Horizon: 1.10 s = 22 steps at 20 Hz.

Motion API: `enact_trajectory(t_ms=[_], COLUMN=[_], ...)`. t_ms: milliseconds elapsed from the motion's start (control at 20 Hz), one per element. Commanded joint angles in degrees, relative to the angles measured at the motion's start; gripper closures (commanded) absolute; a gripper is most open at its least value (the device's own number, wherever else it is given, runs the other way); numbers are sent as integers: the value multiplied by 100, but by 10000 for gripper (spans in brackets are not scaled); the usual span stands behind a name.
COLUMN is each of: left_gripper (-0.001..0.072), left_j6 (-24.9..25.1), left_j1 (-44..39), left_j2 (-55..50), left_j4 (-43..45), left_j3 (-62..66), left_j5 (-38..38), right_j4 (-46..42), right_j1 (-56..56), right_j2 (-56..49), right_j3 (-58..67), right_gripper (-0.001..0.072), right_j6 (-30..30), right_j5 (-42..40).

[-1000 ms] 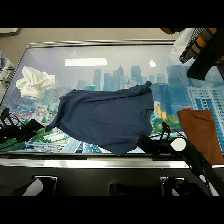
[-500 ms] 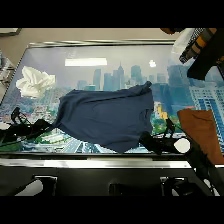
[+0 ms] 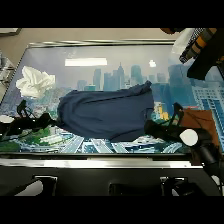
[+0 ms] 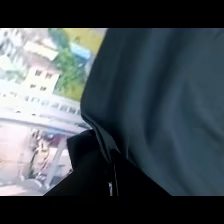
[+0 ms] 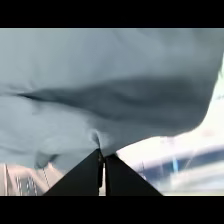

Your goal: Fold the clothes and pants, and hang the long-sleeved shirts on hangers.

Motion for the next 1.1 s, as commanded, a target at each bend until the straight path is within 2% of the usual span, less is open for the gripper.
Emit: enact_trajectory(t_ms=[0,250,400,550,800,950,1050], left_gripper=[690,690,690,690,690,690,690], left_j6=[15,-225,-883,-1801,-2949,-2966,-2944], left_j1=[-26,-24,-24,-24,-24,-26,-31], left_j2=[354,1716,2640,3574,4570,4474,4238], left_j4=[-339,-256,428,1569,3198,3329,3158], left_j3=[848,2699,3630,4096,4113,4081,3943], left_j5=[-339,-352,-345,-282,-269,-267,-267], right_j4=[-1493,-2660,-2695,-2682,-2686,-2841,-3239], right_j1=[0,2,2,2,2,2,2], right_j2=[7,7,59,385,925,702,245], right_j3=[1381,3971,5440,6354,6671,6671,6669], right_gripper=[690,689,689,689,689,689,689], right_j6=[136,-267,-739,-831,-824,-750,-365], right_j5=[35,354,654,654,413,645,1270])
